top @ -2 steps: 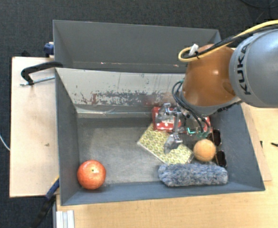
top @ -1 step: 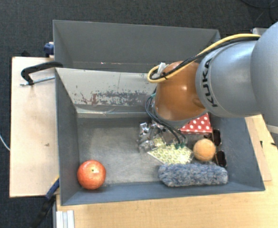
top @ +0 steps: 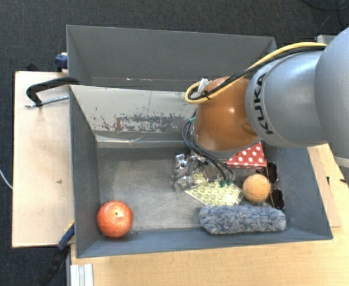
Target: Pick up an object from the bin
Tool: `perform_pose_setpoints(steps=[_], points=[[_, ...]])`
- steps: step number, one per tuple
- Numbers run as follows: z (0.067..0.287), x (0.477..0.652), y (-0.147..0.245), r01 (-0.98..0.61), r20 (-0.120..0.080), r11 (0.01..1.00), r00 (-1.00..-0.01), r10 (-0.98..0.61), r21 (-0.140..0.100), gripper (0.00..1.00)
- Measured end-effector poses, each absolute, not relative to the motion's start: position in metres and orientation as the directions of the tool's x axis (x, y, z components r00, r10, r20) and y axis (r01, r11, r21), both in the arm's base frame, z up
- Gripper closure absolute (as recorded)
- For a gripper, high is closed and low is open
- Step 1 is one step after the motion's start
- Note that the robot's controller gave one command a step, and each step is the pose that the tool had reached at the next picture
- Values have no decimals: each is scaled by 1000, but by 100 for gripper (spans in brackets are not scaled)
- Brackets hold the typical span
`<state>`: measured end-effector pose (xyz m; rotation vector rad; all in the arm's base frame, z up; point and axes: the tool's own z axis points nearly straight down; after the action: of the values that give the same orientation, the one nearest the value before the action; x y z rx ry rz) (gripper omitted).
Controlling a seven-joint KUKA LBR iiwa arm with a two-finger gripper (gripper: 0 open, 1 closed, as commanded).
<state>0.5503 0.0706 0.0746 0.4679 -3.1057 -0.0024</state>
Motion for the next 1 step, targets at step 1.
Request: perform_pose_setpoints(steps=[1], points=[[113,549,72,-315,2,949,-949,-315,2,100]])
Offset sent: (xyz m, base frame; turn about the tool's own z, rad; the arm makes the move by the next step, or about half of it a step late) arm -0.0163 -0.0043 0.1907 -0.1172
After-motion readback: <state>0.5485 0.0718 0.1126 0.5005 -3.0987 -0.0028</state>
